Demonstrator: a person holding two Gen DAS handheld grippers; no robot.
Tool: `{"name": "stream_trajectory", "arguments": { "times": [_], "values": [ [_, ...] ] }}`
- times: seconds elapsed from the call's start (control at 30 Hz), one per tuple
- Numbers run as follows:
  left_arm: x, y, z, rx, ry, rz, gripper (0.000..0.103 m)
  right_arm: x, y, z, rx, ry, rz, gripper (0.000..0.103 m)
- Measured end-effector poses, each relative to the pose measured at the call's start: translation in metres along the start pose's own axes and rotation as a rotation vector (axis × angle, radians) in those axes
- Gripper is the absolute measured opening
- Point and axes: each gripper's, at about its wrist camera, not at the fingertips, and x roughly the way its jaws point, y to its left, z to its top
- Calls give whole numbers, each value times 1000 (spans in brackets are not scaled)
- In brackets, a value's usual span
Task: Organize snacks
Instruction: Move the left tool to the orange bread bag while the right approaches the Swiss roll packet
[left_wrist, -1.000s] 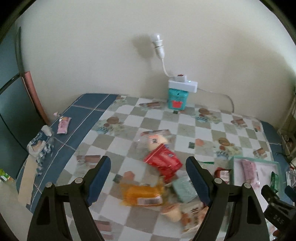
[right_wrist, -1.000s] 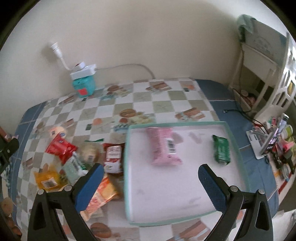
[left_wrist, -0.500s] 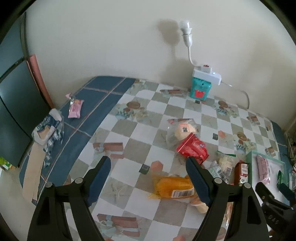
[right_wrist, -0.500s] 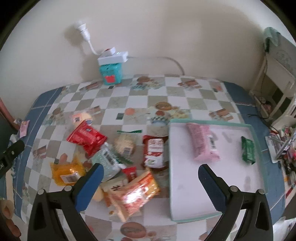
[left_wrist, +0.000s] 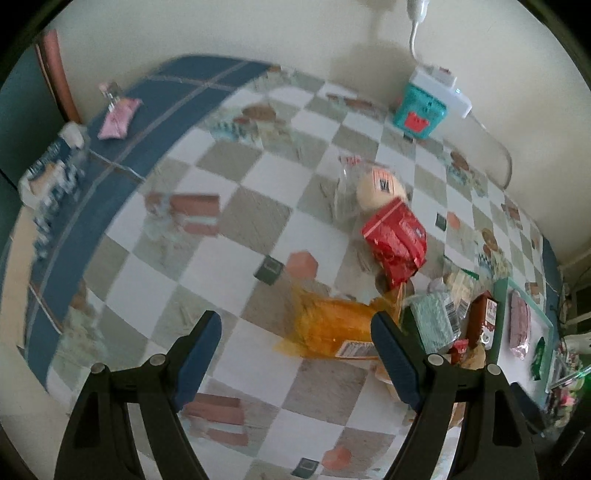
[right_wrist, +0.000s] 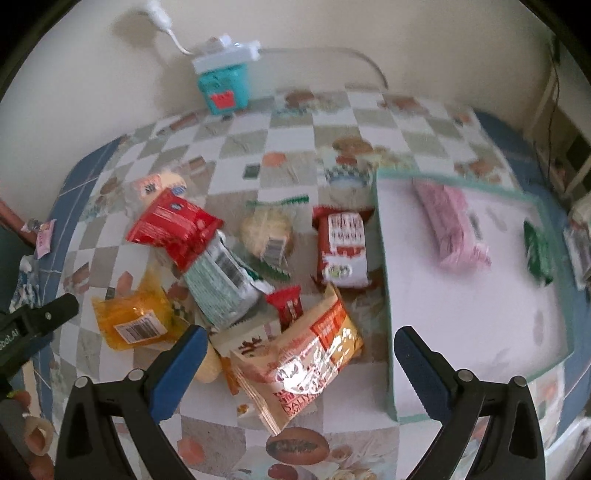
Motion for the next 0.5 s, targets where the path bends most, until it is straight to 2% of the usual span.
{"name": "stream_trajectory", "arguments": {
  "times": [0.17,0.33,0.5],
  "values": [
    [22,-2,-3,-65,86,-84,84,5,-7,-1,33,22,5,99],
    [40,-1,-5,-147,146,-117,84,10,-18,-1,80,47,21,92],
    [48,3,-8,-241,168,-170,84,14,-22,-1,102,70,42,86]
  ]
}}
